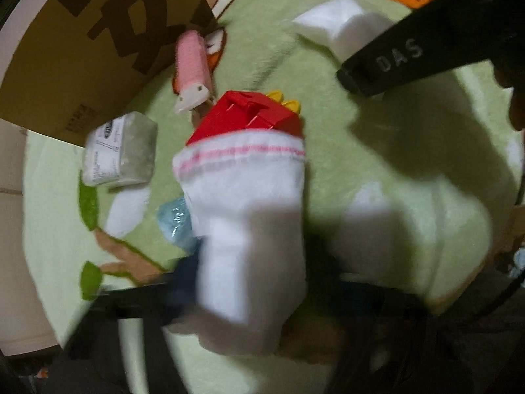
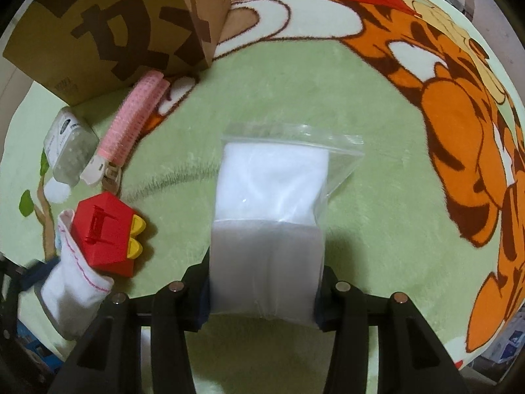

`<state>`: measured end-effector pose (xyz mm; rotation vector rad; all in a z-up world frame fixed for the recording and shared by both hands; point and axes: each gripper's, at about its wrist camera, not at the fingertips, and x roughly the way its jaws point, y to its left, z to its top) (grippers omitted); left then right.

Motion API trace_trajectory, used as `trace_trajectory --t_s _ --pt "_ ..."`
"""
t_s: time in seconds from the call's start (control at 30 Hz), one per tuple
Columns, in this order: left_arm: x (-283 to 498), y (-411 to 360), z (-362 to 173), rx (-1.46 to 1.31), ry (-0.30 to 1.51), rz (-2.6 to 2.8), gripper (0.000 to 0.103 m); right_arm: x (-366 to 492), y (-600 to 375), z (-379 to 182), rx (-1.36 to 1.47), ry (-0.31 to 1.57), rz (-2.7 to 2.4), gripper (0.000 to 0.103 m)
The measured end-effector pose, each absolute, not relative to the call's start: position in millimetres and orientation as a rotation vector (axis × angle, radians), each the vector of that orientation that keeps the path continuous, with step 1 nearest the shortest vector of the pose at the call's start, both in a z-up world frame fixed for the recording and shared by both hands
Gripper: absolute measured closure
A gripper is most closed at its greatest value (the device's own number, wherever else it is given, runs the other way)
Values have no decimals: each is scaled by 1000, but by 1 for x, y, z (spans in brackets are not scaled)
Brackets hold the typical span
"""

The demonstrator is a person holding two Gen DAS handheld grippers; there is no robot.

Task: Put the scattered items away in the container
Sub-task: 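Grasp the white sock with the left tool while the right tool grasps the clear bag of cotton pads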

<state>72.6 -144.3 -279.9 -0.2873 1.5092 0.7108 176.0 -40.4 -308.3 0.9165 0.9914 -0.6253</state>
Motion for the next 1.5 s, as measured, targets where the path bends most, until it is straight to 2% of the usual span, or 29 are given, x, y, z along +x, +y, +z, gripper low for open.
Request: trace_trajectory --t_s 0.07,0.13,0.37,0.6,0.7,0.73,0.77,0.87,0.97,1.0,1.03,1.07,1.1,1.17,1.23,1.33,1.37,1.5 --pt "69 -143 -276 -304 1494 712 81 176 -39 -307 912 991 -620 56" --pt "61 -139 -268 -365 1463 738 85 175 -36 -305 897 994 -604 56" --pt "-16 -100 -231 -754 1318 1009 86 174 -22 -283 850 982 -577 56" --pt "-91 -75 -239 -947 1270 1287 84 187 -1 -277 784 1024 -548 55" --pt "-98 -70 -260 -953 1309 1310 63 194 6 -284 753 1065 -551 52" --pt "-97 -69 -266 -944 1336 1307 46 198 9 -287 740 1085 -545 51" --pt "-95 -67 -272 -927 1371 1315 33 200 11 -288 734 1093 -544 51" --pt "-90 -65 -282 -857 1431 1324 21 203 16 -292 728 1103 -552 49" --pt "-95 -64 -290 -870 1440 1308 18 208 20 -299 742 1128 -566 43" --pt "-99 -64 -290 -890 1421 1303 19 210 20 -301 752 1132 -569 42" --pt "-104 -65 -290 -920 1389 1287 26 212 20 -305 770 1136 -572 41" --pt "-107 -65 -289 -952 1360 1265 40 212 20 -307 784 1135 -572 41" --pt "-108 -67 -287 -974 1339 1247 45 213 20 -308 797 1133 -573 40" --pt "-108 -70 -281 -964 1331 1220 69 213 21 -309 818 1135 -571 39" --pt "-109 -72 -275 -995 1306 1213 82 214 24 -307 819 1136 -574 39" --pt "-121 -75 -262 -1104 1222 1235 87 211 32 -298 802 1111 -573 44" --pt "-127 -77 -257 -1156 1187 1244 87 209 34 -294 805 1095 -572 55" --pt "-141 -83 -234 -1287 1095 1308 87 195 46 -258 778 1029 -593 59"
